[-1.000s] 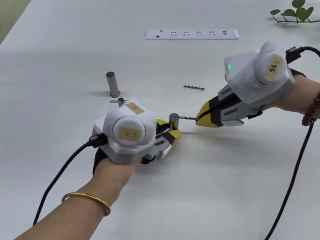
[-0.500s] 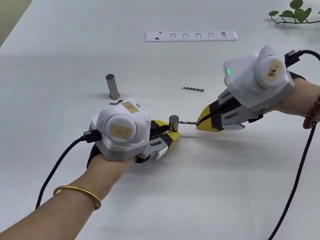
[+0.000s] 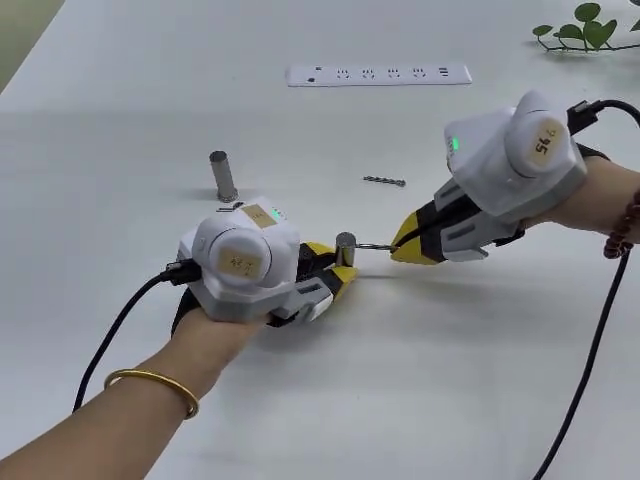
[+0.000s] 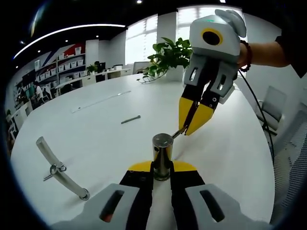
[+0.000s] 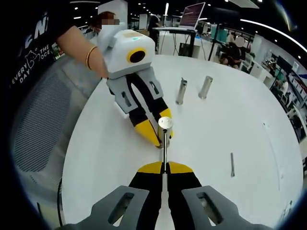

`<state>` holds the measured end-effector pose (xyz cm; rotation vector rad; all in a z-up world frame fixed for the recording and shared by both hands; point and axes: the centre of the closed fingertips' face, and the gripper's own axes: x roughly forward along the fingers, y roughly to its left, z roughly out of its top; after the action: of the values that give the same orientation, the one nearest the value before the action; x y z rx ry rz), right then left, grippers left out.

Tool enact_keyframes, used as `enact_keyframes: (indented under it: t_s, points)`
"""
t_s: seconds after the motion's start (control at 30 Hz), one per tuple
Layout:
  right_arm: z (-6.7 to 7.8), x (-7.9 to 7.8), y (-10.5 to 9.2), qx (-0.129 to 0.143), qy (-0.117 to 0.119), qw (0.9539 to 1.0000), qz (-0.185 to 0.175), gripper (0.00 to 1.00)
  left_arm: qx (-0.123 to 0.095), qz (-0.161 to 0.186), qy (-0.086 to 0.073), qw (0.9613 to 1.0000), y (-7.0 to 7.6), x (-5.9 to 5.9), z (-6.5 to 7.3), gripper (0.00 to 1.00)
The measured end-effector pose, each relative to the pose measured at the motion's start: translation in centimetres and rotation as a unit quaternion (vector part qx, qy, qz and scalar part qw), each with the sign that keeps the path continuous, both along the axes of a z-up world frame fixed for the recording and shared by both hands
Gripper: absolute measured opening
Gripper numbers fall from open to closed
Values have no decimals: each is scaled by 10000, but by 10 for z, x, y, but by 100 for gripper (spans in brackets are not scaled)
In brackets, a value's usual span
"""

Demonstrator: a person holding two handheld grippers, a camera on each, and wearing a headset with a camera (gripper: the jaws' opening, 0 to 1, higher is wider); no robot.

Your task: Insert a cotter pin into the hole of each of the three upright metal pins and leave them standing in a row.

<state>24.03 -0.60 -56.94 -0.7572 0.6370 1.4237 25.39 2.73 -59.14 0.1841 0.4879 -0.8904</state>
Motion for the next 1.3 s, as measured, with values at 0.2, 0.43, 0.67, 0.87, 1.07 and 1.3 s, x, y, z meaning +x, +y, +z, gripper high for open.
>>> enact_keyframes:
  t_s: [0.2, 0.43, 0.67, 0.87, 1.07, 1.3]
  points:
    - [5, -2, 5, 78, -7, 10000, 18, 0, 5, -10, 12, 10000, 0, 0, -1, 10]
    - [5, -2, 6, 45, -15, 10000, 39, 0, 14, -9, 16, 10000, 0, -1, -1, 10]
    - [6, -3, 6, -39, -77, 9999, 55, 0, 18, 3, 23, 10000, 0, -2, -2, 10]
    - [9, -3, 12, -21, -27, 10000, -7, 0, -17, 77, 100, 9999, 0, -1, -2, 10]
    - [9, -2, 21, -47, -55, 9999, 73, 0, -15, 101, 133, 9999, 0, -1, -3, 10]
    - [8, -2, 25, -64, -109, 9999, 100, 0, -31, 105, 148, 9998, 0, 0, -3, 10]
